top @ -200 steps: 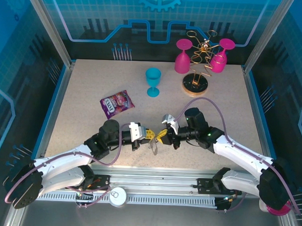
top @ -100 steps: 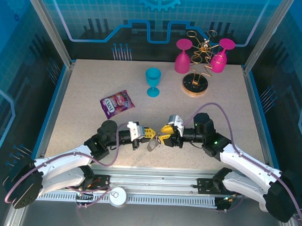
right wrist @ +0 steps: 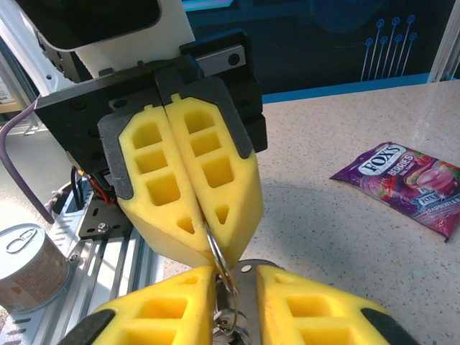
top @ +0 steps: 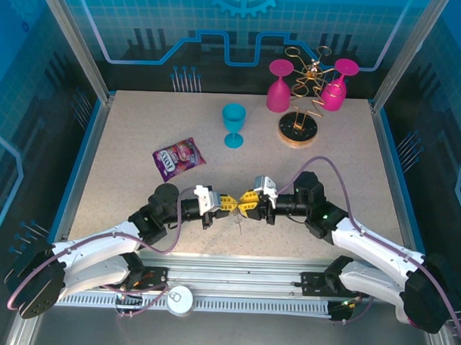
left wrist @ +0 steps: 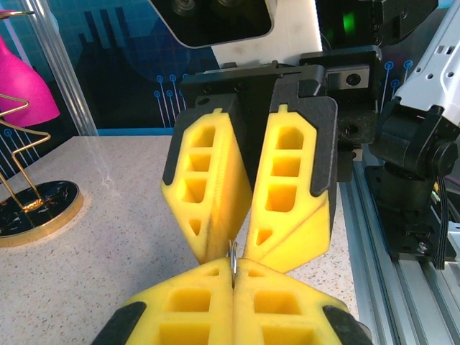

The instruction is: Put the keys on the keyring

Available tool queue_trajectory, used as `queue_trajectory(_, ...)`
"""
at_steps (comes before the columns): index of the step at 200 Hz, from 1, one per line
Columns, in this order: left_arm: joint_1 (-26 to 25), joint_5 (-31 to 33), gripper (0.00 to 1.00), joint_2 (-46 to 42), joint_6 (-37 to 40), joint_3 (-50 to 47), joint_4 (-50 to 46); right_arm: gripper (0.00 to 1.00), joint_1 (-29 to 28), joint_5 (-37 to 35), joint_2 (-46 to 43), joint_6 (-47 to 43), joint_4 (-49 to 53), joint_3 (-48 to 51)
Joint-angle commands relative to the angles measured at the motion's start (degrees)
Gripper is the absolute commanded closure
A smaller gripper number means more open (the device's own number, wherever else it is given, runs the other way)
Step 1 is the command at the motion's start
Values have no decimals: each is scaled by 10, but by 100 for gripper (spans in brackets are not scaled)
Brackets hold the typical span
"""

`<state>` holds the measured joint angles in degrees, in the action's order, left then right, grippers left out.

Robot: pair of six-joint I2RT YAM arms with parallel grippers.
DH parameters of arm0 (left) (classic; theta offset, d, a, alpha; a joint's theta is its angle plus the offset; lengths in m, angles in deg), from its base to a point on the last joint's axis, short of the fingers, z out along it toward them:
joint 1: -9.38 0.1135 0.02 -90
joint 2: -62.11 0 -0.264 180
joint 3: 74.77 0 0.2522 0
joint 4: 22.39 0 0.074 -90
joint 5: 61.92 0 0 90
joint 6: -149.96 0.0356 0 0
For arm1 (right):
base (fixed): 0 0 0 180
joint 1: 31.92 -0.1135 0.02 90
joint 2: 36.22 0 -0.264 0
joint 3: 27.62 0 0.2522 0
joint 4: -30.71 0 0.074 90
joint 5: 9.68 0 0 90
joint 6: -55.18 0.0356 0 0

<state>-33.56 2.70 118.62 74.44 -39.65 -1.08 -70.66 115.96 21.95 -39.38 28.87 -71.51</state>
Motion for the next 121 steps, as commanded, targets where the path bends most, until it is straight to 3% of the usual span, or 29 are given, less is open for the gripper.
queue_trajectory(1,-4,-20,100,-1,-14,-2,32,81,-10,13,8,-29,-8,-11)
queue_trajectory(15,-4,-21,100,-1,-15,-2,33,88,-11,16,10,-32,-13,-13)
queue_trajectory(27,-5,-20,100,0,-15,-2,31,100,-11,22,10,-35,-19,-15)
queue_trajectory(48,-4,-11,100,-3,-13,1,13,100,-10,13,5,-51,-3,-26)
queue_trajectory(73,-4,1,87,-21,27,12,-69,100,-9,-10,-3,-102,120,-62)
queue_trajectory(121,-4,9,85,-20,100,63,-204,100,-25,-61,24,-212,339,-163)
